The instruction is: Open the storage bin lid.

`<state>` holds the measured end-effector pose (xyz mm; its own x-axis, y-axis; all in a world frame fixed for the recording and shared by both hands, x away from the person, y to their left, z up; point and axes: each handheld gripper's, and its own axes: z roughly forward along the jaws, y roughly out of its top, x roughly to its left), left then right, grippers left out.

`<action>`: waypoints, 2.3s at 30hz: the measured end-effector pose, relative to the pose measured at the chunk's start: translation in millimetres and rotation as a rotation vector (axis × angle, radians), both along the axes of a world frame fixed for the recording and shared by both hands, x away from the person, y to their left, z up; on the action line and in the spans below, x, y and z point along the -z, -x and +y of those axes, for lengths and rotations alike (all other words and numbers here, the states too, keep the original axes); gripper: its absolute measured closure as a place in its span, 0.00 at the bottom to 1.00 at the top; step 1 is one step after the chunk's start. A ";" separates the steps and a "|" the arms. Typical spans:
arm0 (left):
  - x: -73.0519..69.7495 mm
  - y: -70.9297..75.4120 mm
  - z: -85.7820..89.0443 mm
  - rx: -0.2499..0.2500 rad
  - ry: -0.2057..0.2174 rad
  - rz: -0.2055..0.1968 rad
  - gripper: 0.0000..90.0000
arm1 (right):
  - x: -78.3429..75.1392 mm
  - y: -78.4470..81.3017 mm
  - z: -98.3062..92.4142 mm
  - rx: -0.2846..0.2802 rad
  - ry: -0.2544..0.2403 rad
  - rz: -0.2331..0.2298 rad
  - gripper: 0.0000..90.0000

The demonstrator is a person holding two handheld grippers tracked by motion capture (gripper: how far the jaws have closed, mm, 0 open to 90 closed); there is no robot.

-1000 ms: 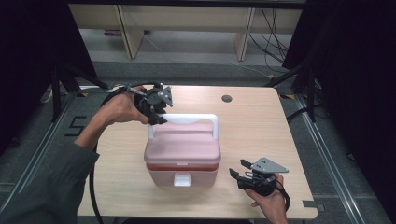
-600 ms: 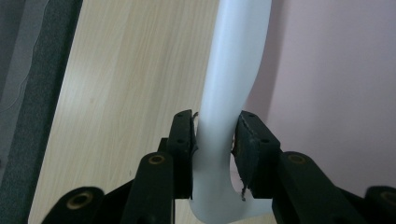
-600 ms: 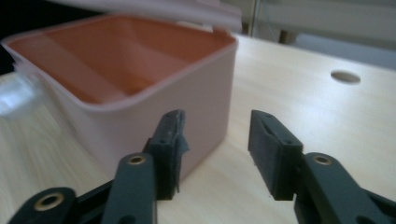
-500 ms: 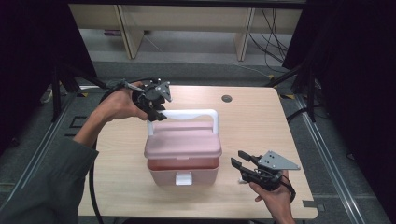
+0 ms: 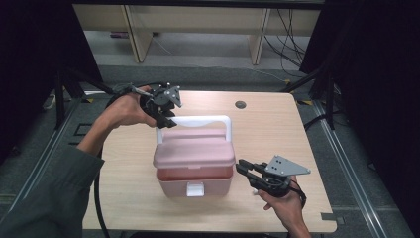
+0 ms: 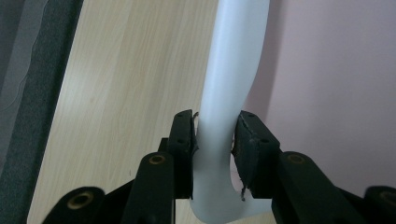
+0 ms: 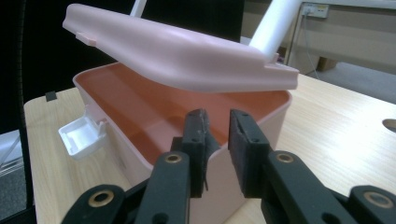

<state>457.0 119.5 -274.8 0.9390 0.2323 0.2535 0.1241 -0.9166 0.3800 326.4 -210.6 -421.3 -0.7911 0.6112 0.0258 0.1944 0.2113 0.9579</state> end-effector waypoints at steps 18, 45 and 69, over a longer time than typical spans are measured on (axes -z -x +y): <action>0.8 -0.9 2.5 -0.017 0.019 0.008 0.75 | -0.3 -17.6 17.1 -0.060 0.001 0.012 0.93; 38.0 47.9 97.2 -0.401 0.360 -0.078 0.36 | -9.2 -27.0 23.9 -0.085 -0.001 -0.003 0.95; 117.7 93.7 89.7 -0.483 0.596 0.037 0.36 | -29.7 -39.8 23.9 -0.084 -0.048 0.004 0.94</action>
